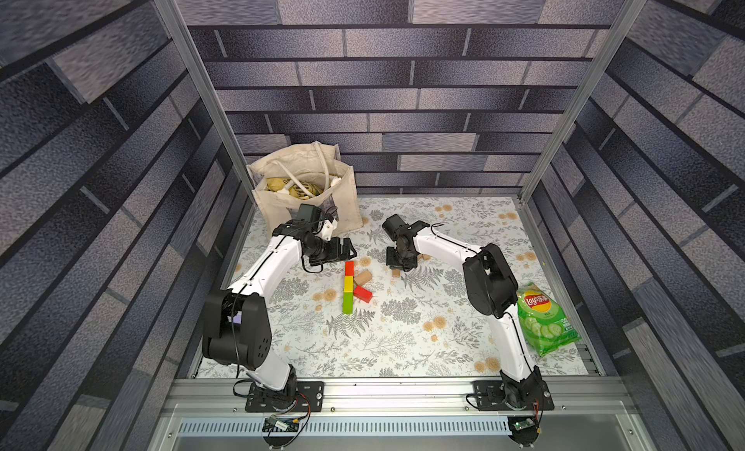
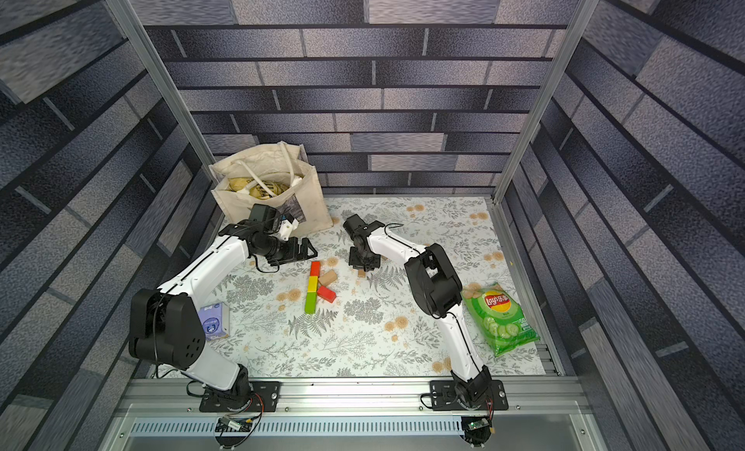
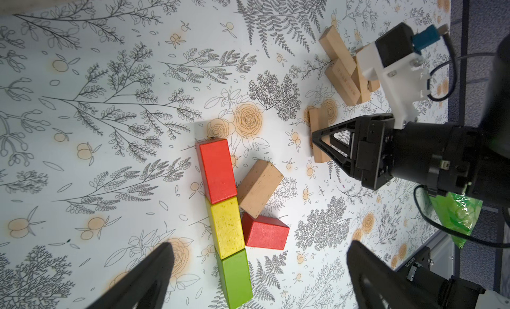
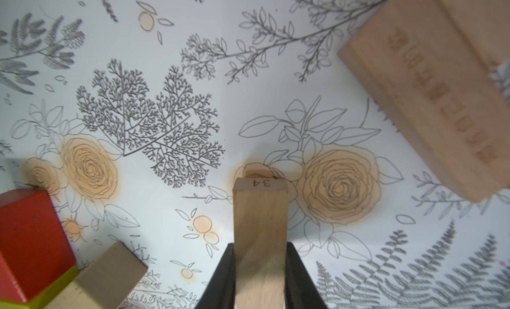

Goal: Assemble the letter k with building blocks
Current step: Place the building block at the center of the board.

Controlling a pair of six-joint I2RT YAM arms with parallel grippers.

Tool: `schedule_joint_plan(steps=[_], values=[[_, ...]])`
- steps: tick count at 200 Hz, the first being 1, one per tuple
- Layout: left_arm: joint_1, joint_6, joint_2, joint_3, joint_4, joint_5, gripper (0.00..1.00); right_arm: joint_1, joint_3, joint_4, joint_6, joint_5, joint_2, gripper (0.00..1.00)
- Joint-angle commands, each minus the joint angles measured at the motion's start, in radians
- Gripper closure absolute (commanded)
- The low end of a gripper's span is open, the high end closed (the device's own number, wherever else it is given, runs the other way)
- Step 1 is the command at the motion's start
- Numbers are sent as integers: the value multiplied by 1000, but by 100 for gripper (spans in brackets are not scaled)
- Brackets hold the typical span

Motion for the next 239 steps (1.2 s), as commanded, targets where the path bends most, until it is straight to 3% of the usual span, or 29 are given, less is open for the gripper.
schedule_joint_plan(steps=[1, 76, 134, 163, 239], values=[[-3, -19, -23, -14, 2, 40, 0, -5, -8, -23, -5, 16, 10, 92], [-80, -8, -8, -23, 22, 147, 0, -4, -29, -27, -8, 32, 8, 88], [-80, -7, 0, -19, 15, 139, 0, -5, -38, -20, -8, 30, 11, 78], [-80, -5, -1, -20, 13, 136, 0, -5, -42, -14, -7, 29, 10, 66], [-78, -4, -1, -15, 8, 127, 0, -4, -52, -1, -6, 29, 1, 62]])
